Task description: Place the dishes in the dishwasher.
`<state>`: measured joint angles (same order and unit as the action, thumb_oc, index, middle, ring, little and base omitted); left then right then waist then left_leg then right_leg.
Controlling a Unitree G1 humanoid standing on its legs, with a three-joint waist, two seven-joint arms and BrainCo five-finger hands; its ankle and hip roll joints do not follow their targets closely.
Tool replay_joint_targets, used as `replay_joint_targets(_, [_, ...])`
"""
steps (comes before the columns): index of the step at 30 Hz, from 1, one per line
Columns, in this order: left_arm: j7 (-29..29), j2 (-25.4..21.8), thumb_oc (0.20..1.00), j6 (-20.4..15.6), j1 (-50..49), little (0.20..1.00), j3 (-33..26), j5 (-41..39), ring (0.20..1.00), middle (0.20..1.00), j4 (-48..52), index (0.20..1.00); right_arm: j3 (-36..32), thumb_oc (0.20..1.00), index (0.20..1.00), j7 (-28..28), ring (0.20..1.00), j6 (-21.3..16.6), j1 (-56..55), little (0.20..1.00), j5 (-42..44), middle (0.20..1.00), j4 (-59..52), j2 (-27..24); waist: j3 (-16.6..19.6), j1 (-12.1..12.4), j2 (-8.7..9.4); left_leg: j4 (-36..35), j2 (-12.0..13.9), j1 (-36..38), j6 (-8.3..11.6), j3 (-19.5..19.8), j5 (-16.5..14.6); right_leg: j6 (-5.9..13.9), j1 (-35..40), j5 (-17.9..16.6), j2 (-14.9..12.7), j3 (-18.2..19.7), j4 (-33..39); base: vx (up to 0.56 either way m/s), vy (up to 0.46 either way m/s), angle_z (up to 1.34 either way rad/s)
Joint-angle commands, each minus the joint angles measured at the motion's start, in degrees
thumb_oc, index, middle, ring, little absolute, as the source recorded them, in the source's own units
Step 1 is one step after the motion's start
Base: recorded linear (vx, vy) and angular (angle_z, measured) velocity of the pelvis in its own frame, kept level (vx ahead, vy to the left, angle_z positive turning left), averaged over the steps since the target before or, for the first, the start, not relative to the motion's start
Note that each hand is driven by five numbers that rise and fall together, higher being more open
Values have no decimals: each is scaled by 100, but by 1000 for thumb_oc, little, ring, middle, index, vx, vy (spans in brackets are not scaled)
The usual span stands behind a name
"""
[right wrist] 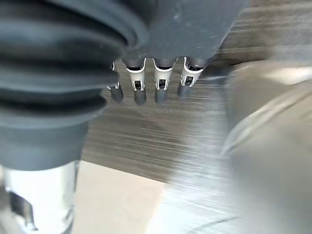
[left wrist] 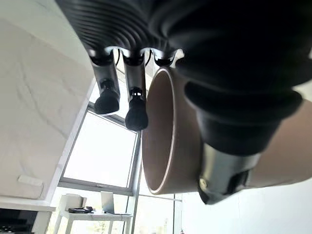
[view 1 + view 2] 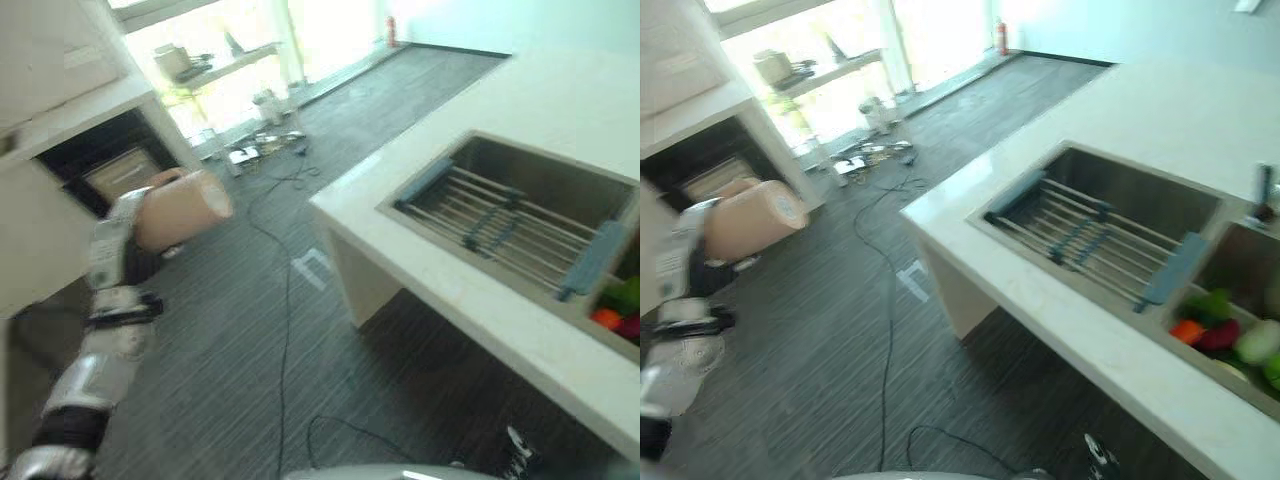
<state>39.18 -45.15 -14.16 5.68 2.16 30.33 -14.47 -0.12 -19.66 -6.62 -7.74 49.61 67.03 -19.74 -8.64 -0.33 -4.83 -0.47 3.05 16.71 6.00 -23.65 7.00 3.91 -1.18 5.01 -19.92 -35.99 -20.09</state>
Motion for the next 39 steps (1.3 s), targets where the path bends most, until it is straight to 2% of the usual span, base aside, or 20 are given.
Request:
replay_joint_targets(1, [-179,-556,200,-220,-132,200,-550,-29,200,200,526,200,61,1000,1000,105,1000,-105,405,1000,171,1000,-138,295,213,184,174,248,-32,-253,-115,335,-1552,330,129,-984,603,-222,1466,-208,190,98])
replay_joint_targets(5, [-318,-630,200,-261,-77,200,-443,1,200,200,631,200,206,1000,1000,176,1000,-146,495,1000,139,1000,-347,418,199,305,157,-222,-271,-207,-288,619,-1501,567,-112,-1257,308,-300,1152,-171,135,71])
replay_joint_targets(6, [-360,-680,200,-229,11,200,-356,15,200,200,677,200,278,1000,1000,184,1000,-155,531,1000,160,1000,-400,465,183,326,173,-286,-349,-228,-404,730,-1515,667,-197,-1355,198,-198,1005,-150,95,36])
replay_joint_targets(8, [-370,-740,200,-216,102,200,-263,17,200,200,669,200,303,1000,1000,140,1000,-178,536,1000,126,1000,-396,488,182,274,161,-258,-356,-308,-502,868,-1504,683,-272,-1284,190,200,765,-94,25,38])
replay_joint_targets(9, [-352,-765,200,-209,204,200,-156,13,200,200,629,200,302,1000,1000,118,1000,-196,519,1000,170,1000,-382,498,186,219,167,-189,-348,-394,-554,1013,-1512,668,-325,-1163,233,608,648,-85,-123,57])
replay_joint_targets(10, [-304,-746,200,-211,527,200,201,39,200,200,498,200,269,1000,1000,86,1000,-249,460,1000,298,1000,-313,520,185,-12,225,-40,-332,-648,-627,1360,-1367,518,-407,-976,536,1670,645,-53,-150,75])
replay_joint_targets(11, [-287,-713,200,-168,698,200,379,74,200,200,432,200,243,1000,1000,69,1000,-261,440,1000,335,1000,-276,529,198,-79,237,2,-313,-704,-638,1500,-1357,500,-402,-859,666,2042,653,-9,-210,153])
replay_joint_targets(12, [-322,-563,200,-112,1162,200,813,188,200,200,332,200,230,1000,1000,48,1000,-282,400,1000,535,1000,-172,516,235,-306,286,129,-273,-846,-658,1887,-1314,421,-270,-564,1048,2959,859,59,-156,129])
replay_joint_targets(14, [-356,-532,200,110,1356,200,991,227,200,200,332,200,251,1000,1000,37,1000,-180,417,1000,361,1000,-174,505,287,-281,387,237,-234,-925,-579,1945,-1322,424,-76,-521,1043,2830,1176,44,-208,179])
replay_joint_targets(15, [-418,-607,200,242,1312,200,969,188,200,200,410,200,275,1000,1000,10,1000,11,463,1000,70,1000,-187,471,319,-245,430,261,-62,-942,-471,1840,-1277,399,144,-444,1101,2784,1360,21,-250,140])
replay_joint_targets(17, [-625,-744,200,144,1144,200,733,110,200,200,602,200,327,1000,1000,-48,1000,163,460,1000,-53,1000,-166,442,344,-140,441,320,174,-1029,-331,1687,-1168,298,279,-285,1177,2608,1359,0,-251,-6])
replay_joint_targets(20, [-1016,-768,200,102,1039,200,537,-7,200,200,1078,200,417,1000,1000,-153,1000,242,426,1000,-316,1000,-40,423,328,-36,482,458,417,-1289,-168,1713,-971,101,387,-116,1365,2571,1391,-59,-226,59])
replay_joint_targets(21, [-1087,-704,200,-7,1070,200,621,-52,200,200,1157,200,505,1000,1000,-267,1000,195,429,1000,-425,1000,97,367,302,-21,515,599,474,-1443,-93,1601,-889,23,447,-92,1434,2500,1476,-111,-224,97])
replay_joint_targets(22, [-1098,-696,200,-14,1076,200,627,-54,200,200,1162,200,505,1000,1000,-246,1000,185,427,1000,-430,1000,101,362,303,-26,515,620,476,-1465,-84,1598,-883,19,458,-96,1437,2480,1495,-120,-134,98])
replay_joint_targets(24, [-1180,-652,200,-66,1172,200,721,-91,200,200,1196,200,476,1000,1000,-261,1000,232,430,1000,-420,1000,178,299,289,-62,532,794,538,-1562,-36,1286,-823,-8,538,-121,1421,2316,1600,-114,-35,114])
replay_joint_targets(26, [-1221,-510,200,-41,1448,200,1038,-24,200,200,1205,200,424,1000,1000,-433,1000,296,534,1000,-11,1000,311,240,295,-103,547,899,550,-1621,-19,1139,-858,14,599,-204,1352,2142,1731,-129,65,90])
replay_joint_targets(28, [-1282,-481,200,46,1587,200,1150,35,200,200,1147,200,437,1000,1000,-602,1000,256,600,1000,71,1000,361,252,387,-171,416,195,554,-1380,6,1052,-634,82,614,-241,1379,2070,1803,-31,182,77])
replay_joint_targets(31, [-1312,-613,200,-14,1781,200,1305,-46,200,200,991,200,428,1000,1000,-793,1000,257,533,1000,211,1000,355,325,497,-213,290,-265,473,-1200,56,1061,-464,181,636,-307,1325,2016,1876,-19,135,29])
replay_joint_targets(36, [-1281,-561,200,-154,1534,200,1160,66,200,200,795,200,478,1000,1000,-839,1000,162,453,1000,-95,1000,370,400,654,-237,252,-414,347,-1042,39,933,-600,450,666,-754,1098,1924,2402,7,71,-8])
replay_joint_targets(39, [-1370,-565,200,-172,1534,200,1180,116,200,200,782,200,521,1000,1000,-939,1000,127,410,1000,-88,1000,219,443,634,-312,255,-420,293,-979,-80,911,-700,468,540,-729,1082,2024,2234,5,17,-15])
